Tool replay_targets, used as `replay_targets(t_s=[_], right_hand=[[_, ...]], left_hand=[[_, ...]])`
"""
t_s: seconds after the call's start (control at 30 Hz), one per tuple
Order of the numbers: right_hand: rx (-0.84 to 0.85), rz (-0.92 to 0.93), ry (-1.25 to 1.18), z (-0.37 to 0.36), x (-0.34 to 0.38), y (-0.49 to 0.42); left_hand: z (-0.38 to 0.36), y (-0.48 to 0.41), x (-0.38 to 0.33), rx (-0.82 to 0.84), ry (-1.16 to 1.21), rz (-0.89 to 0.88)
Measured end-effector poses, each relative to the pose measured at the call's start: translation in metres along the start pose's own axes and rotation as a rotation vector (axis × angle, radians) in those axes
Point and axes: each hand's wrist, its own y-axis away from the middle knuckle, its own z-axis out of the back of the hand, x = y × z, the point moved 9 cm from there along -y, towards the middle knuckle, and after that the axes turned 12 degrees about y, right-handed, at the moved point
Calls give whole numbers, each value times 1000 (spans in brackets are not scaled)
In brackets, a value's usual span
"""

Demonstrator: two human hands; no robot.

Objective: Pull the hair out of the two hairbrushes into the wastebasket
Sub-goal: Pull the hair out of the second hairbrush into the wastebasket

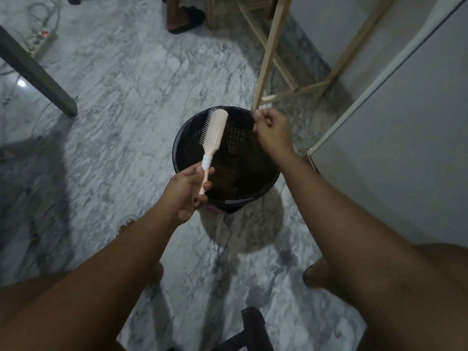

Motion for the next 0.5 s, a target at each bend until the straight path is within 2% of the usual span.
replay_targets(t_s=[0.07,0.13,0.3,0.43,0.5], right_hand=[[-76,5,92,-5,-14,8],[63,5,247,-31,-31,22],[391,-125,570,-66,-65,33],[570,-26,932,-78,-60,42],[629,-34,1045,-79,-69,47]], left_hand=[[-4,0,-2,5,21,-7],[-7,1,-6,11,33,-17],[-4,4,-6,7,46,-20],[-6,7,-10,37,162,-39],[-10,7,-14,49,185,-45]])
